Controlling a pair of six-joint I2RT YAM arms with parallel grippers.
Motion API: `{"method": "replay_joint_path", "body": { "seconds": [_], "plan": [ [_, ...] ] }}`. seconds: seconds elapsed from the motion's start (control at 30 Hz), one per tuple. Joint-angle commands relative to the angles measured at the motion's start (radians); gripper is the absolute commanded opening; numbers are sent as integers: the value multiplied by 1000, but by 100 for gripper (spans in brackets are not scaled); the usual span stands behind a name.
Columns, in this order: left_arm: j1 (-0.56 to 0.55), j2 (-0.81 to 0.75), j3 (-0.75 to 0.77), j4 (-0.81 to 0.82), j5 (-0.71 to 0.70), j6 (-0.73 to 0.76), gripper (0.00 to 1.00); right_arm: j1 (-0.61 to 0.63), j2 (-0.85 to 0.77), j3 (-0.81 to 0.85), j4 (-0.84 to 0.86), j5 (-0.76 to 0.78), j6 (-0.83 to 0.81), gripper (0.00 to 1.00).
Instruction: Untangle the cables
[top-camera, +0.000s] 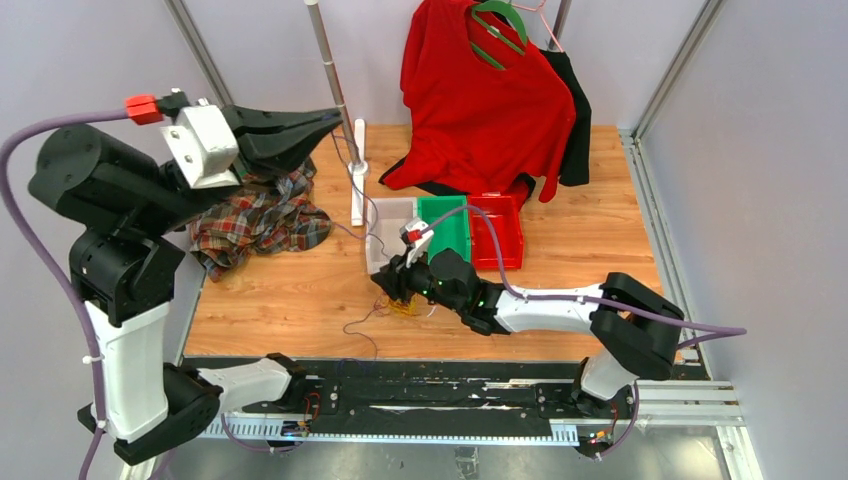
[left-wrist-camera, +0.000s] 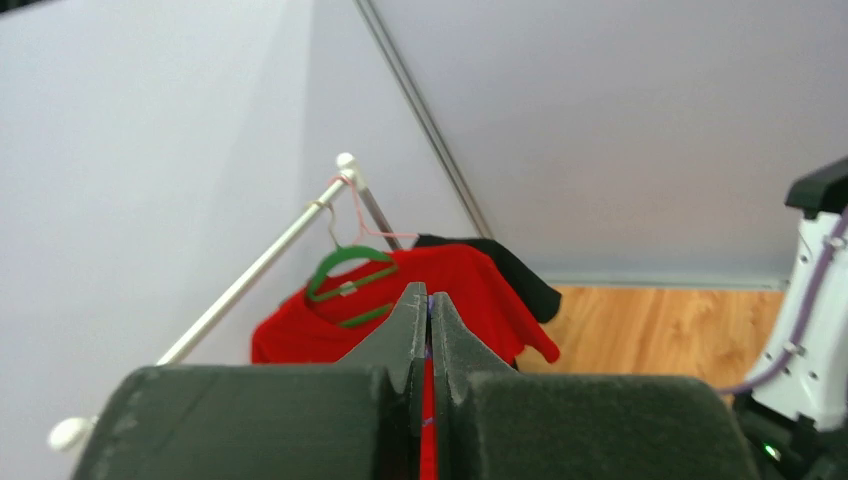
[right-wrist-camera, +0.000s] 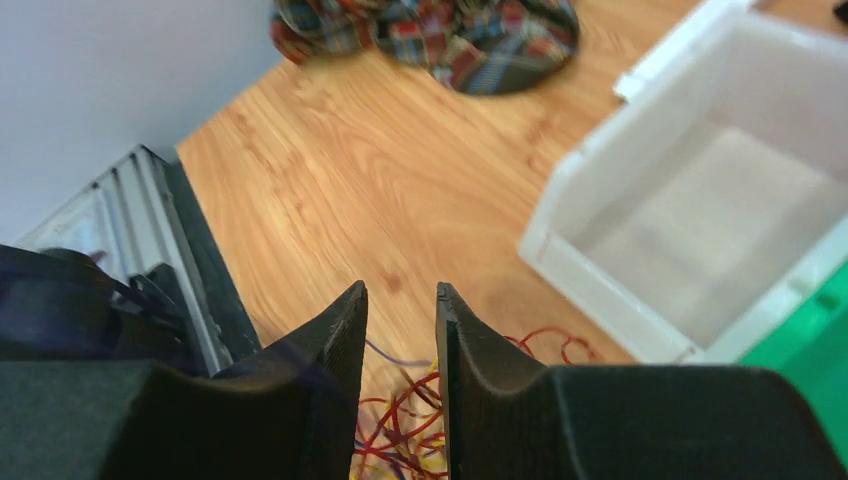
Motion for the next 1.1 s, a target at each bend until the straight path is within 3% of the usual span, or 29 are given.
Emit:
{"method": "replay_joint_path", "body": {
  "seconds": [0.0,0.27,0.4,0.73,0.9,1.07],
  "plan": [
    [-3,26,81,127,-48,-18,0,-8,18,-63,68,92,36,32],
    [-3,59,181,224,-127,-16,0,-10,34,-167,102,146,69,45],
    [-3,63,188,153,-93,-23,0,-8,-51,-175,72,146,54,56],
    [-3,-136,-325,96,-29,-31,0,-21,-429,-7,-345,120,-155,69],
    [-3,-163,-437,39,21,-20,0,-61,-471,136,-628,117,-278,70],
    [-4,-178,-509,35,32,-15,0,-148,-473,222,-674,-24,-278,72]
  ]
}}
